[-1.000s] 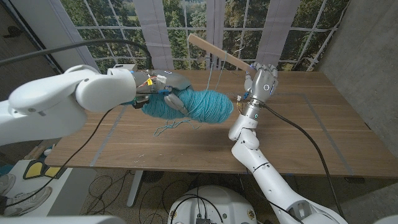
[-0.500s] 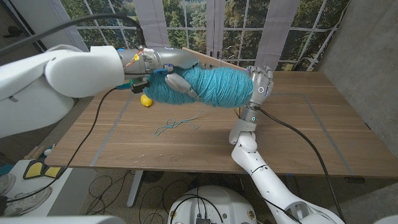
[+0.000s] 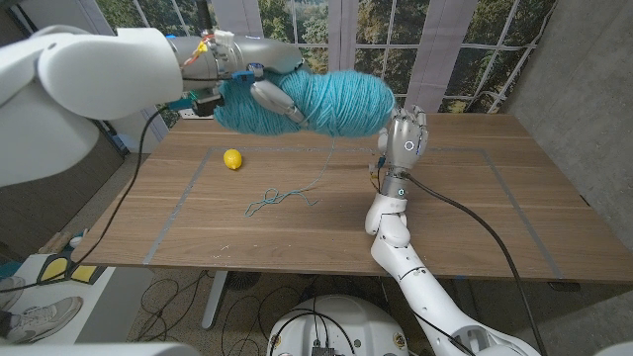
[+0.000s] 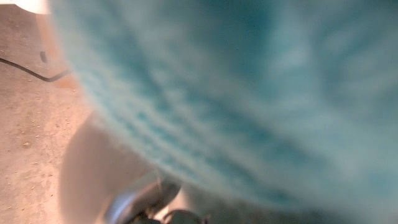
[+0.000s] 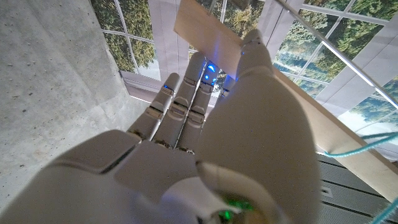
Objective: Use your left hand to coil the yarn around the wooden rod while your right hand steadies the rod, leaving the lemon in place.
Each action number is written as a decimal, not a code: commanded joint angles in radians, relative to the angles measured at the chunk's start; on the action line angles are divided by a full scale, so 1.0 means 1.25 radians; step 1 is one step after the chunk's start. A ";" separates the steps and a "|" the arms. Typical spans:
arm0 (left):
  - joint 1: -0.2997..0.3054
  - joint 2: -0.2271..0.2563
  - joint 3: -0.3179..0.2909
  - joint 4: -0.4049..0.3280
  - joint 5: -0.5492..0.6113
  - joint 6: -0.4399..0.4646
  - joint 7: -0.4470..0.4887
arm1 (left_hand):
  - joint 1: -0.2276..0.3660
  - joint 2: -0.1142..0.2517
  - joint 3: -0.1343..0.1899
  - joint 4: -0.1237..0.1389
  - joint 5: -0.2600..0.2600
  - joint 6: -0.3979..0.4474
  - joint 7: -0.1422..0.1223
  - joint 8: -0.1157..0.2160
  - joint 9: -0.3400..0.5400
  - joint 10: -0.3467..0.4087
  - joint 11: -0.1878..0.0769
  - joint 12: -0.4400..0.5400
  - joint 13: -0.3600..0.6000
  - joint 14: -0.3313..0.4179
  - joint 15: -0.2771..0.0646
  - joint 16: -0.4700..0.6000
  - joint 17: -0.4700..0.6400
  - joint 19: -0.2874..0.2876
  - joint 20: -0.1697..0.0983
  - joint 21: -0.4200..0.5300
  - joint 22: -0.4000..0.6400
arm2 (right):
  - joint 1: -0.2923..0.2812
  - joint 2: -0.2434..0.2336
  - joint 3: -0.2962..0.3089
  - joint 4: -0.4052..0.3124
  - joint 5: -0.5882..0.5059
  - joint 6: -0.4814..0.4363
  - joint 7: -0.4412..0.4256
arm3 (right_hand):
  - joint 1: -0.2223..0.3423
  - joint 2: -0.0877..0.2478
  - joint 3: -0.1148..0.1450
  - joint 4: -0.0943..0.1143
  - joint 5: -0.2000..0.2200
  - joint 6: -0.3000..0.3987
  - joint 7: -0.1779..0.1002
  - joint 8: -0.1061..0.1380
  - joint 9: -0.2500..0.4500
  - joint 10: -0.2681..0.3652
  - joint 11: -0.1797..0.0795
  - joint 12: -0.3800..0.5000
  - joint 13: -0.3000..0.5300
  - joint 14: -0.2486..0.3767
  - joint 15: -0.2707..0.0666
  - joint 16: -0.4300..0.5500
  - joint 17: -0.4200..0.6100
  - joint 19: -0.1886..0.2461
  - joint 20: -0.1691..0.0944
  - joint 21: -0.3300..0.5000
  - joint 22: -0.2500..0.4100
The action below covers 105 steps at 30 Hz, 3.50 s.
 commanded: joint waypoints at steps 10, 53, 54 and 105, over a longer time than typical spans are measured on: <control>-0.413 0.005 0.268 0.017 -0.033 0.156 0.016 | 0.022 0.077 0.208 0.203 0.001 0.081 -0.075 0.000 0.002 0.036 -0.068 0.013 0.501 0.210 -0.157 0.139 0.208 0.000 -0.094 0.022 0.063 | -0.015 -0.026 -0.017 0.043 -0.090 0.044 0.000 | 0.092 0.094 -0.006 0.005 0.007 0.083 -0.018 -0.002 0.003 0.102 -0.079 0.005 0.167 0.011 -0.094 -0.009 0.008 -0.007 -0.082 0.008 0.001; -0.365 0.079 0.434 0.142 0.112 0.377 -0.029 | 0.020 0.077 0.210 0.203 -0.001 0.083 -0.075 -0.002 0.004 0.035 -0.068 0.016 0.499 0.209 -0.157 0.141 0.207 -0.004 -0.094 0.029 0.059 | -0.132 0.093 0.135 -0.126 -0.135 0.390 0.000 | 0.099 0.097 -0.018 0.010 0.011 0.085 -0.024 -0.007 0.007 0.101 -0.080 -0.002 0.174 0.016 -0.095 -0.031 0.026 -0.018 -0.085 0.022 -0.001; -0.359 0.079 0.435 0.145 0.112 0.376 -0.035 | 0.020 0.077 0.210 0.203 -0.001 0.081 -0.076 -0.003 0.004 0.035 -0.068 0.016 0.499 0.210 -0.158 0.141 0.207 -0.004 -0.094 0.030 0.059 | -0.133 0.098 0.139 -0.129 -0.135 0.392 0.000 | 0.099 0.097 -0.018 0.010 0.011 0.085 -0.024 -0.008 0.007 0.100 -0.080 -0.002 0.175 0.016 -0.095 -0.031 0.027 -0.018 -0.086 0.022 -0.001; -0.145 -0.051 0.520 0.106 0.367 0.090 -0.203 | 0.019 0.078 0.212 0.202 -0.004 0.081 -0.073 -0.006 0.004 0.034 -0.068 0.019 0.498 0.209 -0.157 0.143 0.201 -0.003 -0.094 0.033 0.048 | 0.051 0.087 0.087 -0.042 -0.013 0.115 0.000 | 0.105 0.098 -0.035 0.018 0.015 0.088 -0.020 -0.014 0.011 0.105 -0.079 -0.011 0.181 0.023 -0.094 -0.055 0.049 -0.029 -0.086 0.039 -0.003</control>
